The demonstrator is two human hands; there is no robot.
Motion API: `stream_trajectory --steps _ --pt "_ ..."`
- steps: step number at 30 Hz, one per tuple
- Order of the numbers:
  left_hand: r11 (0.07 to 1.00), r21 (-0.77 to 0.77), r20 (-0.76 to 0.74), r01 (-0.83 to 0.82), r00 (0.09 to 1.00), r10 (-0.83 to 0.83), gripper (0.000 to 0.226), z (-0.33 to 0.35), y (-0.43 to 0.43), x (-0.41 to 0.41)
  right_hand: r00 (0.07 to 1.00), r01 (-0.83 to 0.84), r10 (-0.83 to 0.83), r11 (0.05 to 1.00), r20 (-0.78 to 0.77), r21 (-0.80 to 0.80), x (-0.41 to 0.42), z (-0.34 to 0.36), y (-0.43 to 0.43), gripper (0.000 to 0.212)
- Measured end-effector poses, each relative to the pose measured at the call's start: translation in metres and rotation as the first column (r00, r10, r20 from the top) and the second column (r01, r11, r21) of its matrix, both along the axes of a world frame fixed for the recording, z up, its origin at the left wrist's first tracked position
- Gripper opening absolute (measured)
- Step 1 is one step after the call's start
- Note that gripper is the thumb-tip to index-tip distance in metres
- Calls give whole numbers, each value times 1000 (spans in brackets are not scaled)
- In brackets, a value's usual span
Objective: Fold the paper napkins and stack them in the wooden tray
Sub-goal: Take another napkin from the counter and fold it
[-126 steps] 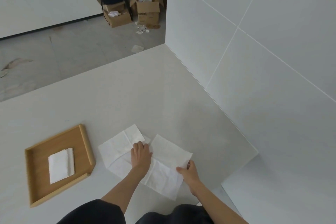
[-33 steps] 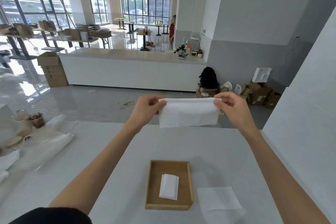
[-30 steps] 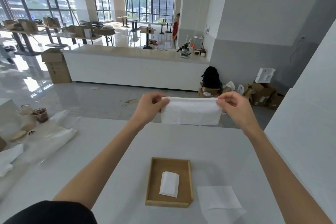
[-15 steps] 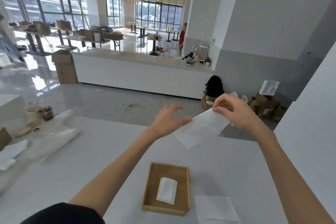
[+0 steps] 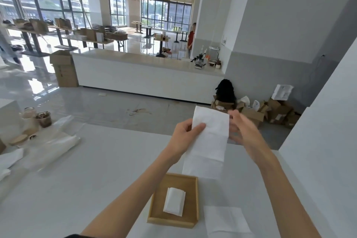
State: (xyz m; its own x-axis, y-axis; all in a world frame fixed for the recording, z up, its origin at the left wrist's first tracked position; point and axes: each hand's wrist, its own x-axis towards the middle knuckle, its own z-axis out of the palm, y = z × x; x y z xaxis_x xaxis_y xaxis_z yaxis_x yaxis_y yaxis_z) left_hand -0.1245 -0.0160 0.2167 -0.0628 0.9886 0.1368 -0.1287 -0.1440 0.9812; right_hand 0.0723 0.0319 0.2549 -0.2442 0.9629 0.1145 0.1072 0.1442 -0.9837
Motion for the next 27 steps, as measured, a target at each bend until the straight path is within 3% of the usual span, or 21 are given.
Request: stream_trajectory --steps 3,8,11,16,19,27 --pt "1000 -5 -16 -26 1000 26 29 -2 1 -6 990 -129 116 969 -76 -210 -10 -31 -15 46" --pt "993 -57 -17 108 994 -109 26 -5 7 -19 987 -11 -19 982 -160 -186 -19 -36 -10 26" --pt "986 -53 -60 155 985 -159 25 -7 11 -26 980 26 -62 981 -187 -192 -17 -35 -4 32" --pt "994 -37 -60 106 992 -108 23 -6 19 -32 993 -116 97 943 -73 -312 -14 -37 3 37" --pt "993 -40 -82 113 990 -116 24 -5 22 -36 984 -177 157 908 -84 -380 -16 -42 6 34" --pt "988 -69 -110 142 983 -149 26 -14 22 -40 960 -83 -8 947 -281 -311 -20 -61 15 42"
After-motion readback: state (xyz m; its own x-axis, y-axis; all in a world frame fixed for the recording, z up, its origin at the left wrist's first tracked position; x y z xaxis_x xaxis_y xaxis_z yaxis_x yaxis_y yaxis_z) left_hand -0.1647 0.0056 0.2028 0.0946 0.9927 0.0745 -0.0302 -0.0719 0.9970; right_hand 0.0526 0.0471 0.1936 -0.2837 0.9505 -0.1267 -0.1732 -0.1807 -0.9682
